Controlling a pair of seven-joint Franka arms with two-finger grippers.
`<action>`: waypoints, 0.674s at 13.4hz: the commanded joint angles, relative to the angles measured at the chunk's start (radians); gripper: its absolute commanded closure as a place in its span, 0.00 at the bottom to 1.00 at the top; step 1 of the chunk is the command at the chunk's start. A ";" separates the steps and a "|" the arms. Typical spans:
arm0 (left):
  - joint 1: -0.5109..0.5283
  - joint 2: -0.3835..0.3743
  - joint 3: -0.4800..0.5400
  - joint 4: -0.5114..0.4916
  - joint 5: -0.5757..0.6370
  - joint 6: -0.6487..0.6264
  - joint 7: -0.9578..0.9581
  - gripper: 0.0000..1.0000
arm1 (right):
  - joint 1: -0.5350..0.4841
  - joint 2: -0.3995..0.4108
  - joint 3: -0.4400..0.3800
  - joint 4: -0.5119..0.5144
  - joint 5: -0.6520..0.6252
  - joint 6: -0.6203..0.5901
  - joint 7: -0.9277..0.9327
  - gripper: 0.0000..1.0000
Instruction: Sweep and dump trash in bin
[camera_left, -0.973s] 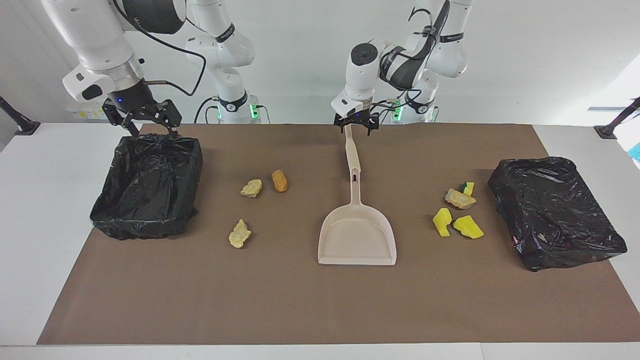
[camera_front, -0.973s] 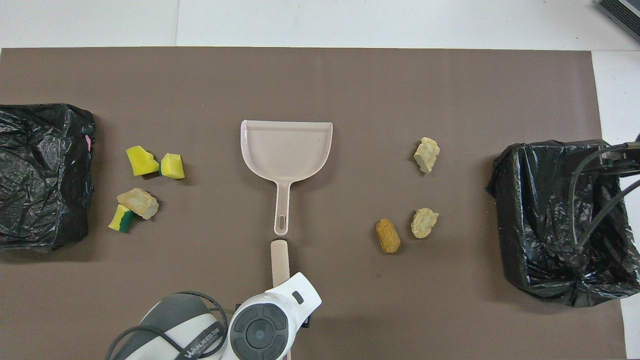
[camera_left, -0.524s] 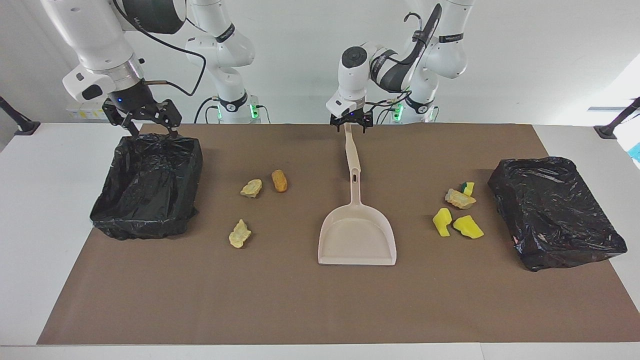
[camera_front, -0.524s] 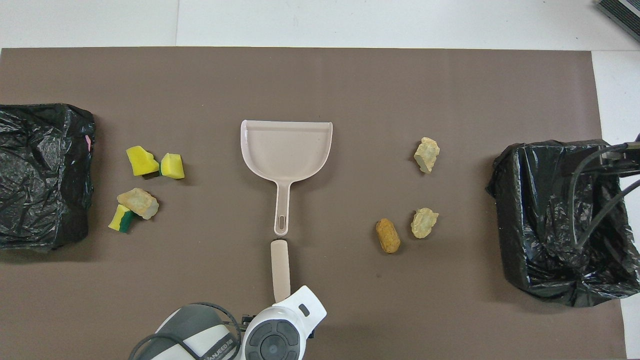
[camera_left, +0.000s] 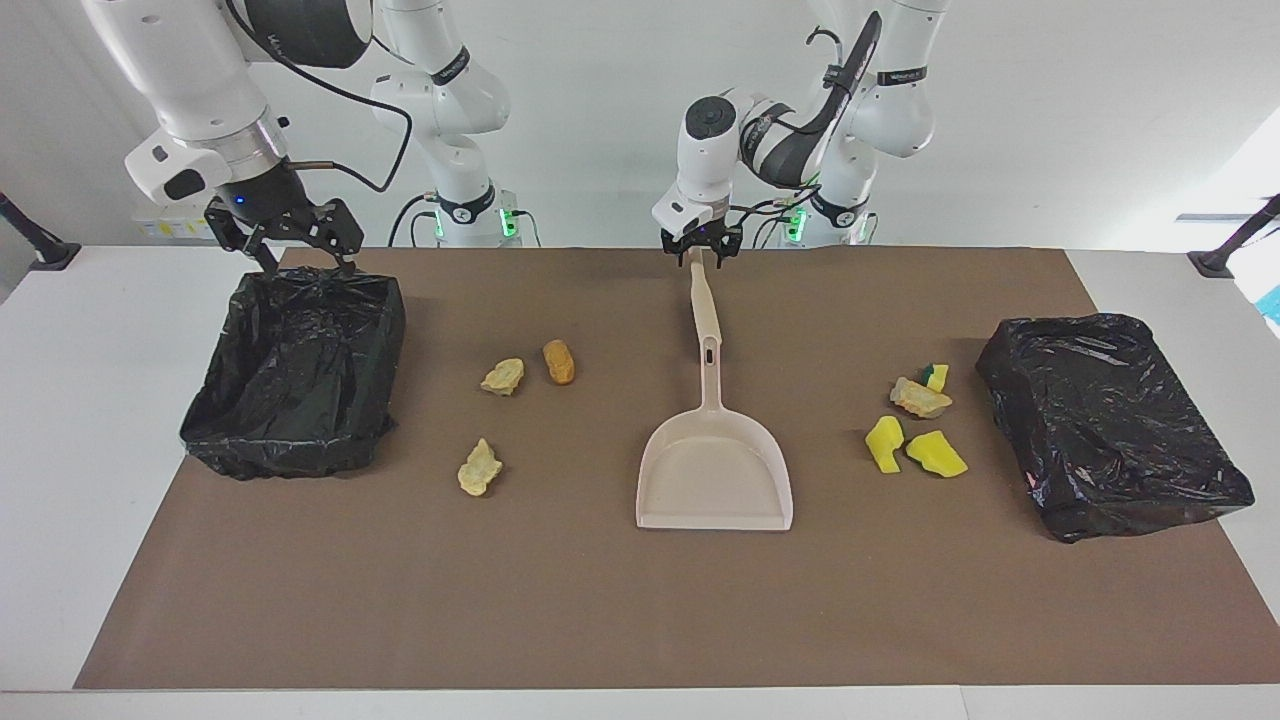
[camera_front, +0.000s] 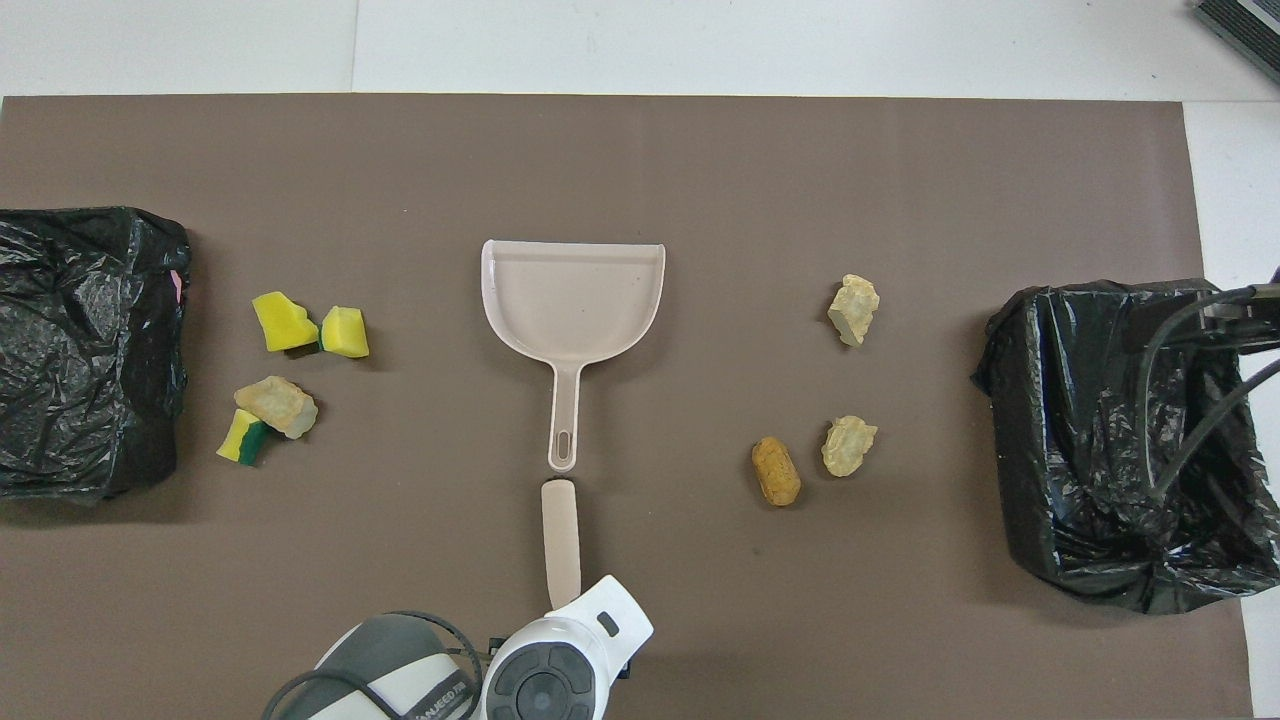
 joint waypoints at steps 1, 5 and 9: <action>-0.026 -0.010 0.019 -0.023 -0.020 0.024 0.014 1.00 | 0.000 -0.013 -0.004 -0.013 0.019 -0.007 0.017 0.00; 0.002 -0.013 0.026 0.010 -0.020 -0.022 0.028 1.00 | 0.001 -0.013 -0.004 -0.013 0.019 -0.007 0.017 0.00; 0.190 -0.034 0.031 0.188 -0.019 -0.396 0.052 1.00 | 0.004 -0.021 -0.002 -0.029 0.019 -0.005 0.005 0.00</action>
